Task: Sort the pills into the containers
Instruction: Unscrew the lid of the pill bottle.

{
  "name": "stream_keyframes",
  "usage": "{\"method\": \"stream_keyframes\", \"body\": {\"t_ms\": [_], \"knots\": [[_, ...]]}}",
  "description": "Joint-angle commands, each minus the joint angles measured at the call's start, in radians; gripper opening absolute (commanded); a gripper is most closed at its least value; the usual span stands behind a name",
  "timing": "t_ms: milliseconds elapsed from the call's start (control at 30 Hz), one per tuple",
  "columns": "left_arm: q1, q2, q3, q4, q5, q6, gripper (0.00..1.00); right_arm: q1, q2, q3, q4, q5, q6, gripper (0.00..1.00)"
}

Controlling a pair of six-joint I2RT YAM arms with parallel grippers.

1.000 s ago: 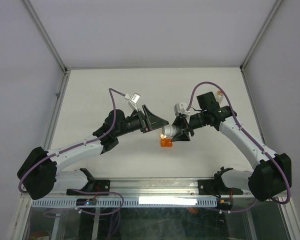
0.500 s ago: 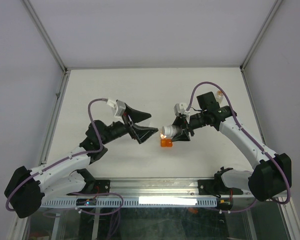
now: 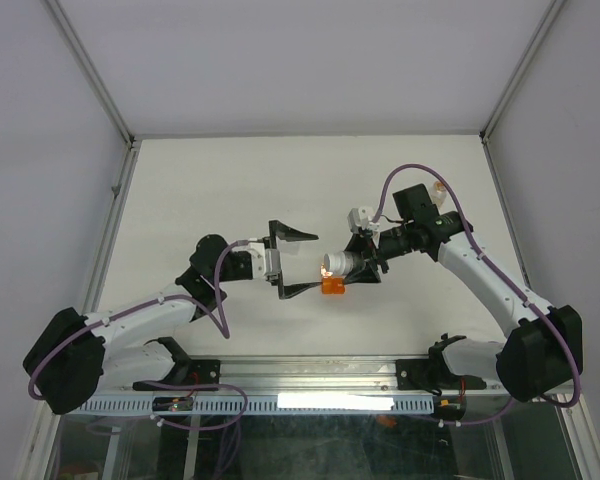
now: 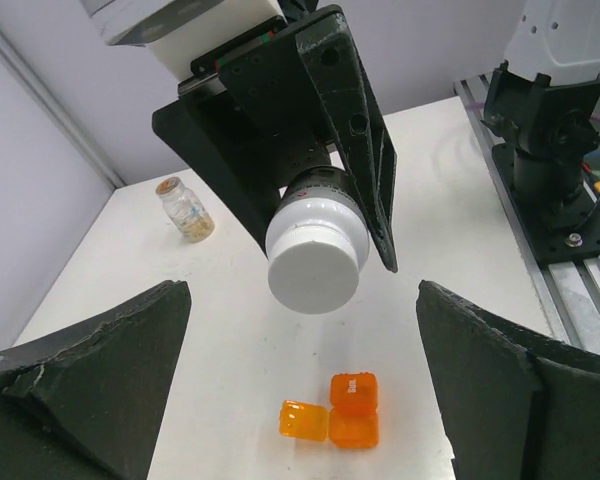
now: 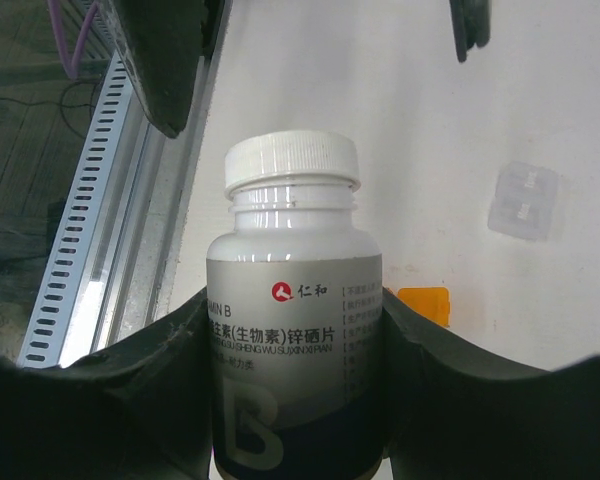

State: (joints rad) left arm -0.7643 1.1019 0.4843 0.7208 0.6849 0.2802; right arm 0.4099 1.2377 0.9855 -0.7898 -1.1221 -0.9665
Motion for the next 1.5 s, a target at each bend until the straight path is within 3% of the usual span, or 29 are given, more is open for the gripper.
{"method": "stream_keyframes", "body": {"t_ms": [0,700,967,1067,1200,1467], "knots": [[0.0,0.069,0.082,0.001,0.105,0.095,0.97,-0.001,-0.002,0.022,-0.006,-0.027,-0.023,0.0],[-0.107,0.157,0.145,-0.049,-0.07,0.177,0.58,0.0,0.001,0.022,-0.007,-0.026,-0.021,0.0],[-0.108,0.137,0.15,-0.051,-0.047,0.117,0.23,-0.001,0.001,0.023,-0.008,-0.027,-0.021,0.0],[-0.108,0.113,0.156,-0.054,-0.054,0.01,0.15,-0.002,0.0,0.023,-0.008,-0.024,-0.021,0.0],[-0.109,0.077,0.157,-0.05,-0.137,-0.271,0.0,-0.003,-0.003,0.024,-0.008,-0.023,-0.021,0.0],[-0.108,0.038,0.147,-0.079,-0.369,-0.926,0.0,-0.002,0.0,0.024,-0.008,-0.022,-0.02,0.0]]}}
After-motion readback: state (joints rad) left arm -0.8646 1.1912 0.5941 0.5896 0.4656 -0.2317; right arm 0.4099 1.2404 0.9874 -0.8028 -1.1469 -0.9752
